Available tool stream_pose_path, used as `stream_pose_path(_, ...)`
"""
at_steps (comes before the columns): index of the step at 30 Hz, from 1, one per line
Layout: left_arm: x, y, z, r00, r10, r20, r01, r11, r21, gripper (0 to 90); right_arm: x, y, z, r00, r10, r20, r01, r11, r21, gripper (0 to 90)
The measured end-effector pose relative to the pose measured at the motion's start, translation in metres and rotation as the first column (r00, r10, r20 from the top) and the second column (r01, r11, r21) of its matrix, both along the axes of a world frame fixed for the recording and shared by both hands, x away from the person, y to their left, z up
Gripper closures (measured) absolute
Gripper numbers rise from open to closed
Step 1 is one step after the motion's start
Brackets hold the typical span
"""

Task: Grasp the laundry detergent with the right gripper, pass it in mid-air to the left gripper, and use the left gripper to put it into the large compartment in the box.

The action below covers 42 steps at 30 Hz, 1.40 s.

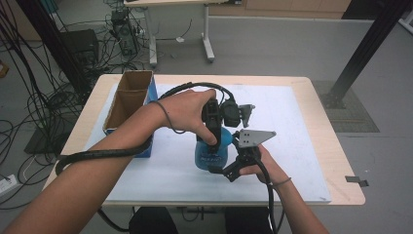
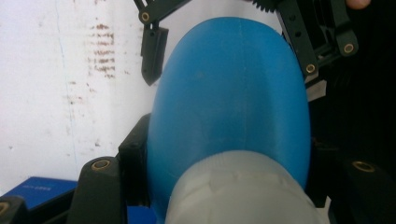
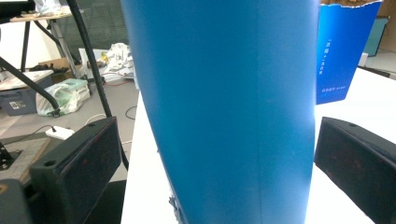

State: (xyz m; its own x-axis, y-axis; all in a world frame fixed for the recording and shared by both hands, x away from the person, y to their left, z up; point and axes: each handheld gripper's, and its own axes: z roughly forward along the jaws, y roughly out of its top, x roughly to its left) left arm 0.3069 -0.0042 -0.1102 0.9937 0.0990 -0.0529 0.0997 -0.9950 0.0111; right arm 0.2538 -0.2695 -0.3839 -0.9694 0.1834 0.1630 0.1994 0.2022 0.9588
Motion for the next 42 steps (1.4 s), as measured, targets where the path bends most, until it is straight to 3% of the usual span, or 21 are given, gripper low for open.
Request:
stream_pose_path(7, -0.001, 0.001, 0.005, 0.9999, 0.008, 0.007, -0.008, 0.9999, -0.007, 37.6, 0.0, -0.004, 0.001, 0.9994, 0.002, 0.034, -0.002, 1.0, 0.0, 0.1)
stream_pose_path(20, -0.001, 0.003, 0.015, 0.9997, 0.024, 0.01, -0.024, 0.9996, -0.016, 37.6, -0.003, -0.006, 0.001, 0.999, -0.014, 0.043, 0.014, 1.0, 0.004, 0.1)
stream_pose_path(42, 0.001, 0.014, 0.057, 0.9977, 0.065, 0.02, -0.063, 0.9959, -0.065, 37.5, -0.004, -0.003, 0.001, 0.9991, -0.008, 0.041, 0.009, 1.0, -0.015, 0.2)
